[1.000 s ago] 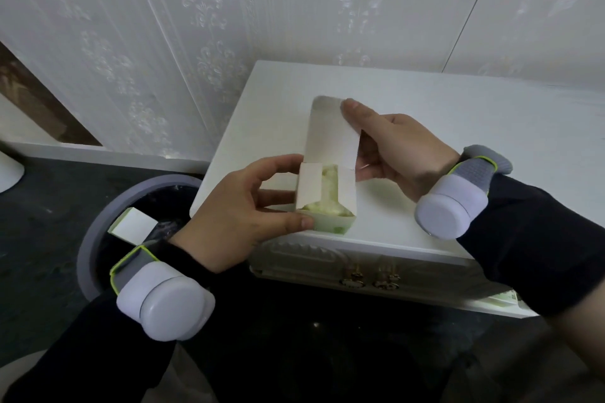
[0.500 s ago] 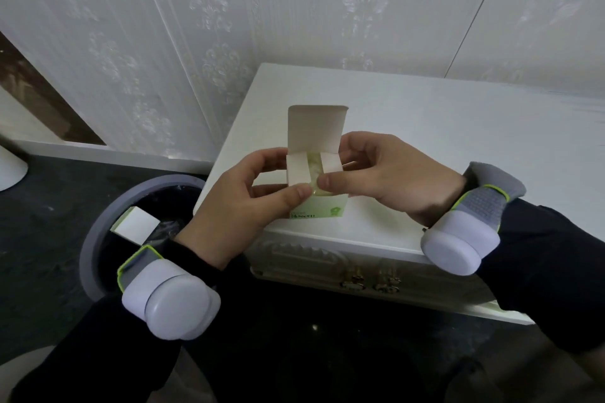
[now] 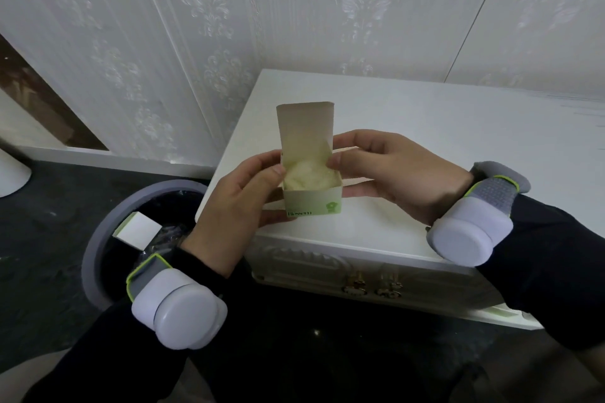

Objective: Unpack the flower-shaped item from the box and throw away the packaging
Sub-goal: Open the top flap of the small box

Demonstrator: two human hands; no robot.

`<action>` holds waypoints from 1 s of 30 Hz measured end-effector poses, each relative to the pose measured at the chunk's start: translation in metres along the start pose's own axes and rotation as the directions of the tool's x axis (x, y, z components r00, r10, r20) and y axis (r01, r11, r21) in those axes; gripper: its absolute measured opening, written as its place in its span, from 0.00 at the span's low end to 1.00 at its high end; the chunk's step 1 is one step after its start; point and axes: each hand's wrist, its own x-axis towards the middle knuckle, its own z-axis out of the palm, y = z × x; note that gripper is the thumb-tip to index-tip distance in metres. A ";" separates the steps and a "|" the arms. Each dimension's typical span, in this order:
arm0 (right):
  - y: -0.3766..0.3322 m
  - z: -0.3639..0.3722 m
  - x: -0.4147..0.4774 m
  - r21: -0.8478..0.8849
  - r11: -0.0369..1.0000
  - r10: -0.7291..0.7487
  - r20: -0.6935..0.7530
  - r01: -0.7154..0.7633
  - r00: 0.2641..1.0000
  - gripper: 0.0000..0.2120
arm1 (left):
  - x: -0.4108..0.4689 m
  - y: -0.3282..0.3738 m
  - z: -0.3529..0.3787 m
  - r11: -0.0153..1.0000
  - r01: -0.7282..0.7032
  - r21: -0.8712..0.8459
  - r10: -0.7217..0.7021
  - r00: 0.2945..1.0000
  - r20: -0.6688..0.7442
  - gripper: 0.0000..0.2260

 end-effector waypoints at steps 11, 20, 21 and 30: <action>0.000 -0.013 0.000 0.349 0.930 0.065 0.164 -0.119 0.984 0.23 | 0.001 0.003 -0.004 0.983 0.035 -0.179 -0.030 0.999 0.031 0.20; -0.013 -0.002 -0.007 -0.401 0.876 -0.388 -0.260 0.266 0.884 0.17 | 0.001 0.000 -0.001 0.988 0.040 -0.146 -0.043 0.999 -0.018 0.21; -0.019 -0.001 -0.011 -0.600 0.719 -0.568 -0.215 0.352 0.794 0.14 | 0.000 -0.001 -0.001 0.989 0.039 -0.139 -0.043 0.999 -0.023 0.21; -0.033 0.015 -0.030 -0.854 0.243 -0.746 0.138 0.459 0.651 0.03 | 0.001 0.003 0.002 0.994 0.005 -0.109 -0.011 0.999 -0.051 0.21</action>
